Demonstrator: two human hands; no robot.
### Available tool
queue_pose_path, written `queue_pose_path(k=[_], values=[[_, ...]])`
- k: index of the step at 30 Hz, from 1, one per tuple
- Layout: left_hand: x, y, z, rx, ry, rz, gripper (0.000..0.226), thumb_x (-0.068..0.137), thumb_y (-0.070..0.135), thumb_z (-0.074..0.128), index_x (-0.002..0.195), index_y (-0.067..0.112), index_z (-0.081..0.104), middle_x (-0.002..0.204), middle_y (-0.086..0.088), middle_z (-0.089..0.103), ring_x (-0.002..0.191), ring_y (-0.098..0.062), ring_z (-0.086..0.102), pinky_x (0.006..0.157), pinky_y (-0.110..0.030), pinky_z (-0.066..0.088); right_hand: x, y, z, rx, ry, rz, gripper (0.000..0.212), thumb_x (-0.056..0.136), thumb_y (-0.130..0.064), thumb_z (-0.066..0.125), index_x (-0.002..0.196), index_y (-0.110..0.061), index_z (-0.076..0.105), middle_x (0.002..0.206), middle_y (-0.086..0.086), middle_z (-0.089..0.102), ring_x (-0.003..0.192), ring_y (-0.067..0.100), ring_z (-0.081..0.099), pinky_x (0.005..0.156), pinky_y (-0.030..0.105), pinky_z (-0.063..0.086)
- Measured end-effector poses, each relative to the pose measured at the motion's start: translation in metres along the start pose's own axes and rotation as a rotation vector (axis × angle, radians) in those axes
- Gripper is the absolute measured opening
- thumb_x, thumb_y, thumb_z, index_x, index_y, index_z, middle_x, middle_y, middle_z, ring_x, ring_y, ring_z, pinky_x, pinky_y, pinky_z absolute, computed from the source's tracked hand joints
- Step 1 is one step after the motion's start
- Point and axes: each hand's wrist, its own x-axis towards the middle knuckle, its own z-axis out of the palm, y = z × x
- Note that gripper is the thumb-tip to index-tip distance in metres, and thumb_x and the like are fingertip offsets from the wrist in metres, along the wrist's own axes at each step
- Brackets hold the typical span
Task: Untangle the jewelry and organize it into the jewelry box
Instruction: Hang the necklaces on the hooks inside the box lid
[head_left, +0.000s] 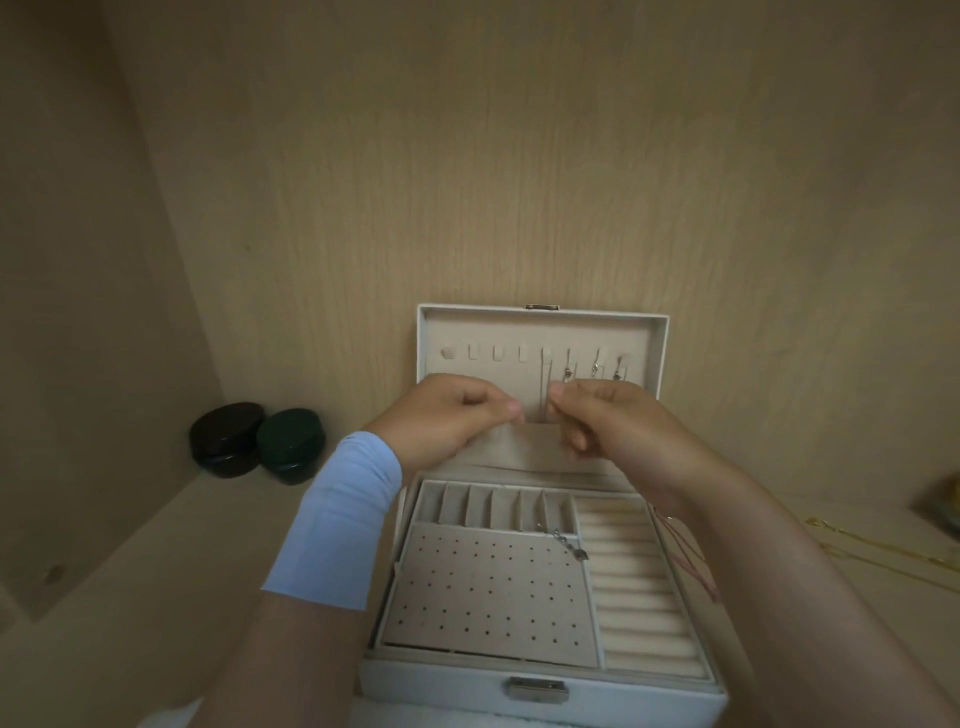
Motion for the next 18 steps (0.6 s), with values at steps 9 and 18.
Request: queue_pose_path(k=[9, 18], values=[[0.019, -0.007, 0.018, -0.073, 0.429, 0.133, 0.017, 0.088, 0.029, 0.068, 0.08, 0.016, 0.074, 0.069, 0.002, 0.057, 0.064, -0.009, 0.05, 0.067, -0.022, 0.044, 0.019, -0.007, 0.008, -0.095, 0.354, -0.164, 0.017, 0.092, -0.024, 0.069, 0.079, -0.013, 0.073, 0.054, -0.003, 0.061, 0.053, 0.014, 0.059, 0.068, 0.036, 0.055], [0.026, -0.007, 0.025, -0.146, 0.628, 0.0, 0.021, 0.087, 0.031, 0.066, 0.07, 0.02, 0.066, 0.064, 0.009, 0.062, 0.064, -0.021, 0.066, 0.071, -0.032, 0.057, 0.052, -0.014, 0.039, -0.415, 0.732, -0.335, 0.011, 0.085, -0.029, 0.073, 0.076, -0.024, 0.073, 0.063, -0.012, 0.064, 0.063, 0.0, 0.06, 0.056, 0.005, 0.037]])
